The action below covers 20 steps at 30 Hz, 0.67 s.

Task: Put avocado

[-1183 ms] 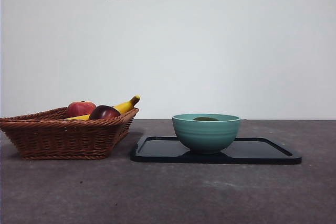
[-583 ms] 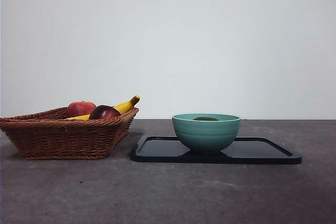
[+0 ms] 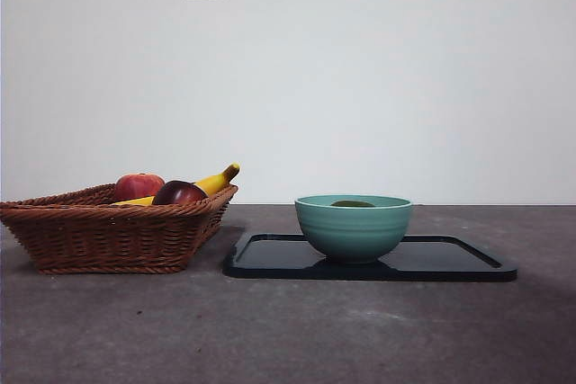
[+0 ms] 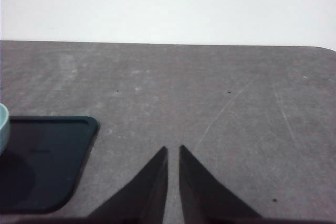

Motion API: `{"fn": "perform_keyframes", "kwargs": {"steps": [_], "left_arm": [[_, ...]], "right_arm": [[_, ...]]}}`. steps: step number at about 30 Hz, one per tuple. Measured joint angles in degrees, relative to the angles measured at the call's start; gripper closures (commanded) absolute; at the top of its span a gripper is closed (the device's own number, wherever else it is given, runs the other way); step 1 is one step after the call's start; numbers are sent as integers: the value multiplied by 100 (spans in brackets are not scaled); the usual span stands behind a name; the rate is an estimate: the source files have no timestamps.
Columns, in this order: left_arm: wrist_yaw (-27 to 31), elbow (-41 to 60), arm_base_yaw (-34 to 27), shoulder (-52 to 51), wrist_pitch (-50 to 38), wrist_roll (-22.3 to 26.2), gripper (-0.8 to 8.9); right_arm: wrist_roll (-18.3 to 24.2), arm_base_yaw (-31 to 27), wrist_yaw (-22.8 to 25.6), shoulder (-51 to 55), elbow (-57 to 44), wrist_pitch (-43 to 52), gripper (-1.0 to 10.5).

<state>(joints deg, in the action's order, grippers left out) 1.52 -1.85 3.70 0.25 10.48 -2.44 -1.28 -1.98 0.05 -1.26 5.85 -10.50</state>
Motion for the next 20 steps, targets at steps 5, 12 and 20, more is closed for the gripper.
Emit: {"fn": "perform_keyframes", "kwargs": {"steps": [5,12,20], "left_arm": [[0,0,0,0,2,0,789],[0,0,0,0,0,0,789],[0,0,0,0,0,2,789]], "right_arm": [[0,0,0,87,-424,372,914],[0,0,260,90,-494,92,914],[0,0,273,92,-494,103,914]]}}
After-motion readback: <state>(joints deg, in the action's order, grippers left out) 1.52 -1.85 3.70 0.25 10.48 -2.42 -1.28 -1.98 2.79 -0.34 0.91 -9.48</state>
